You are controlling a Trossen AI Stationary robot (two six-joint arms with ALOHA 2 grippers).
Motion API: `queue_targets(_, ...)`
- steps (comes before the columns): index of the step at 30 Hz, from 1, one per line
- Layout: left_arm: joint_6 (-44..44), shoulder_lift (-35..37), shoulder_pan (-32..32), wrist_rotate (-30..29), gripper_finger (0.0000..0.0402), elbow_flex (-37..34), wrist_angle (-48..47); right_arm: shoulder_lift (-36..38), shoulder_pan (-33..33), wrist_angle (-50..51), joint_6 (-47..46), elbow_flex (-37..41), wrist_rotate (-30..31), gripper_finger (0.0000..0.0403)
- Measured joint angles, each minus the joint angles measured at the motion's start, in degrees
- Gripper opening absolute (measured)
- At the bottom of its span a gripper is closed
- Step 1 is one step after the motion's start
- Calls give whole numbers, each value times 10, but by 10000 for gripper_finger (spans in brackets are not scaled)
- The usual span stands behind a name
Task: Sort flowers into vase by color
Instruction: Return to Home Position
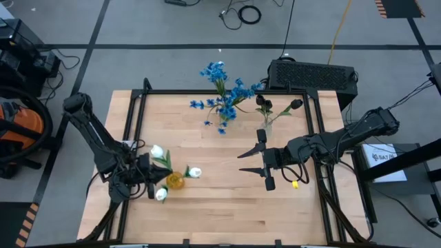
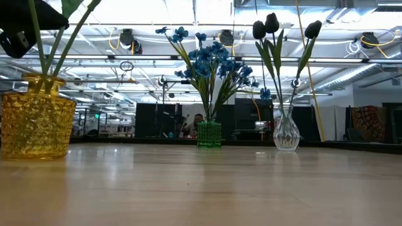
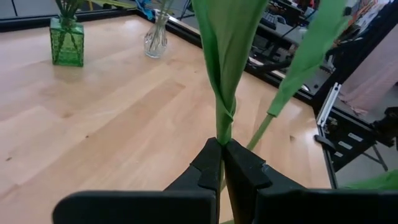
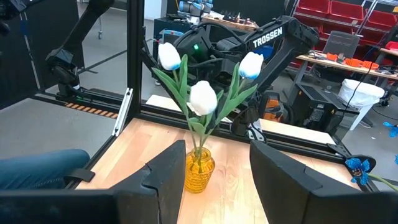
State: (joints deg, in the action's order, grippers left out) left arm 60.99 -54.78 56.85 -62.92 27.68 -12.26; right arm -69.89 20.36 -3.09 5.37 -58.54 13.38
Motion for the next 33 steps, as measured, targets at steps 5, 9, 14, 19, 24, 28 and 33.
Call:
queue_targets(5,0,-27,-3,1,18,0,32,0,0,0,0,0,0,171)
queue_targets(9,0,-46,-3,0,18,0,47,0,0,0,0,0,0,171)
queue_targets(14,-3,-53,-3,1,18,0,64,0,0,0,0,0,0,171)
queue_targets(19,-3,-53,-3,0,18,0,73,0,0,0,0,0,0,171)
queue_targets(24,-3,-62,-4,-3,18,0,82,0,0,0,-2,0,0,171)
queue_targets(28,-12,-81,-12,-2,18,0,107,0,0,0,-2,0,0,171)
queue_targets(33,-49,-91,-21,26,18,0,124,0,0,0,-2,0,-1,171)
